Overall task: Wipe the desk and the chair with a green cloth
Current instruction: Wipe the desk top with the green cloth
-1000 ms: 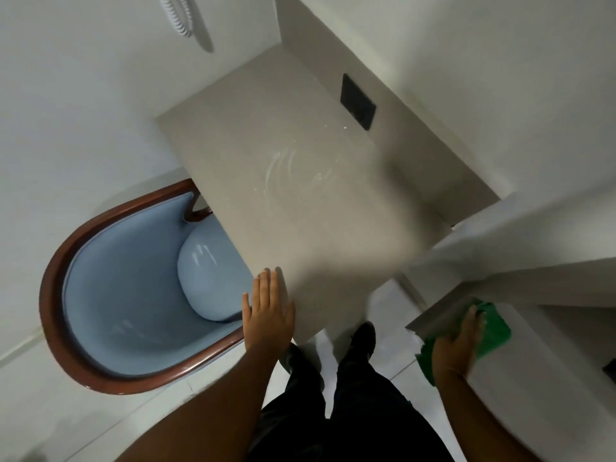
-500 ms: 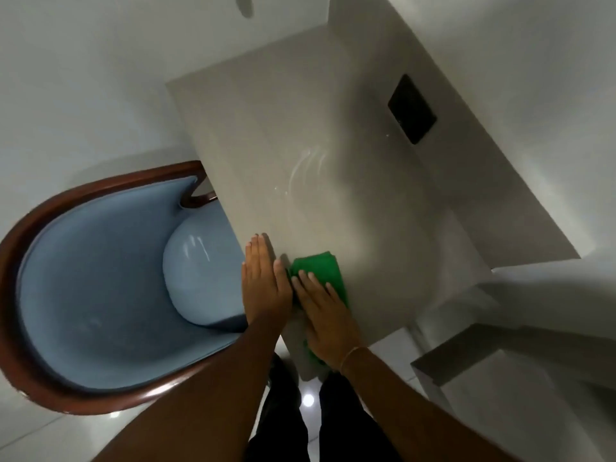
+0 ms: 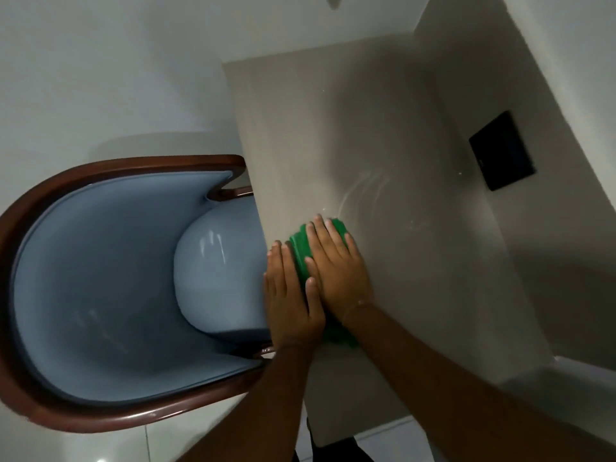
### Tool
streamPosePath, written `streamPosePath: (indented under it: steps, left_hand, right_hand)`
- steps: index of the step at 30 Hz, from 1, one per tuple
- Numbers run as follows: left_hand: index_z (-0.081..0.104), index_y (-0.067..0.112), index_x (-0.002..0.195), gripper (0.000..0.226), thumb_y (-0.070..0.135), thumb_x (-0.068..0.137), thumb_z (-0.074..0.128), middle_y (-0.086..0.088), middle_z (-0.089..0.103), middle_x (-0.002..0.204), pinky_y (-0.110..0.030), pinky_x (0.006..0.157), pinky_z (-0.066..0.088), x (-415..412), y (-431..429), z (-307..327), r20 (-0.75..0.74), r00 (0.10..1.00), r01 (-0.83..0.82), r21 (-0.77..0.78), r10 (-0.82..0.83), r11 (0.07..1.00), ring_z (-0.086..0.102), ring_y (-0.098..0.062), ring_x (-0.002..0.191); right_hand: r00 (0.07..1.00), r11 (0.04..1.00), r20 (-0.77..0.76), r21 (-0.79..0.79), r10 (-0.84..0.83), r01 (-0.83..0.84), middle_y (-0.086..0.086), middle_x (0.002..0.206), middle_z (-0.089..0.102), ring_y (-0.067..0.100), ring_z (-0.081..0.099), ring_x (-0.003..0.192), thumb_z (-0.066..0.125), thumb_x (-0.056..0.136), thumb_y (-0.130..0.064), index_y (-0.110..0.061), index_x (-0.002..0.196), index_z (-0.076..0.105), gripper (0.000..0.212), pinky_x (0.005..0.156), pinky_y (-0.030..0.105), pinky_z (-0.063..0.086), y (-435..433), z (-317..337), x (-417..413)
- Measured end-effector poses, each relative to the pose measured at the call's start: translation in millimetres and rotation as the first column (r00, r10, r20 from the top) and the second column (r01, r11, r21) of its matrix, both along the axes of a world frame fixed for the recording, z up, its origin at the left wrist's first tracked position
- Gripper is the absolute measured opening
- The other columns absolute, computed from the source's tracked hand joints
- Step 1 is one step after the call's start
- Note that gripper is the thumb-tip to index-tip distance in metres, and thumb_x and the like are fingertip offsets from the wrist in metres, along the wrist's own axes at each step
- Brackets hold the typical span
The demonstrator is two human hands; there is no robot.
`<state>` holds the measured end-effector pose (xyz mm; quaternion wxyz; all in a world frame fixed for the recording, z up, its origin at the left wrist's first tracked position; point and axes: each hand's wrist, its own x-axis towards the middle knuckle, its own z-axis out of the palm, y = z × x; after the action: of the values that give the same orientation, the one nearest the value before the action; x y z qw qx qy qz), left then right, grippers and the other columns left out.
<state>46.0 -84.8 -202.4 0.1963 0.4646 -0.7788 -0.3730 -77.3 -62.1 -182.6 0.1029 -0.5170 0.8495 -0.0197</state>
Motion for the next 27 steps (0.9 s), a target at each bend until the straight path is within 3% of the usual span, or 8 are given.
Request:
streamPosePath:
  steps: [7,16,20,27]
  left_hand:
    - [0.006,0.020,0.172,0.073,0.050,0.108,0.025,-0.001,0.005,0.182,-0.059,0.133,0.017,-2.0,-4.1,-3.5,0.246,0.961,-0.136,0.020,0.127,0.990,0.004,-0.018,0.168]
    - [-0.004,0.030,0.171,0.074,0.056,0.106,0.021,0.007,0.000,0.182,-0.064,0.132,0.013,-7.1,0.1,-8.4,0.396,0.907,-0.148,-0.016,0.142,0.989,-0.001,-0.017,0.168]
    - [0.000,0.030,0.171,0.074,0.055,0.106,0.024,0.005,0.006,0.182,-0.066,0.131,0.018,-7.3,0.4,-4.7,0.416,0.897,-0.151,-0.028,0.149,0.988,0.005,-0.020,0.168]
    - [0.007,0.025,0.172,0.074,0.051,0.105,0.027,0.000,0.011,0.181,-0.064,0.129,0.025,-13.2,-2.2,-0.9,0.426,0.893,-0.134,-0.051,0.143,0.990,0.013,-0.024,0.167]
  right_hand:
    - [0.984,0.982,0.005,-0.059,0.179,-0.178,0.001,0.177,0.012,0.019,0.011,0.164,0.011,0.110,-0.043,-0.018,0.168,0.016,0.064,0.133,0.046,0.016,-128.6,11.7,-55.6]
    - [0.998,0.995,0.027,-0.082,0.052,-0.050,0.000,0.177,0.013,0.017,0.011,0.164,0.014,0.108,-0.050,-0.018,0.168,0.018,0.067,0.133,0.044,0.013,-235.7,11.2,-102.2]
    - [0.999,0.996,0.000,-0.088,0.034,-0.034,0.006,0.177,0.006,0.021,0.005,0.164,0.017,0.104,-0.063,-0.013,0.168,0.012,0.081,0.133,0.044,0.010,-230.6,14.1,-94.9]
    - [0.995,0.988,0.035,-0.124,0.095,-0.090,0.010,0.176,0.012,0.025,0.012,0.164,0.022,0.108,-0.054,-0.009,0.167,0.013,0.075,0.133,0.046,0.014,-127.4,0.9,-43.3]
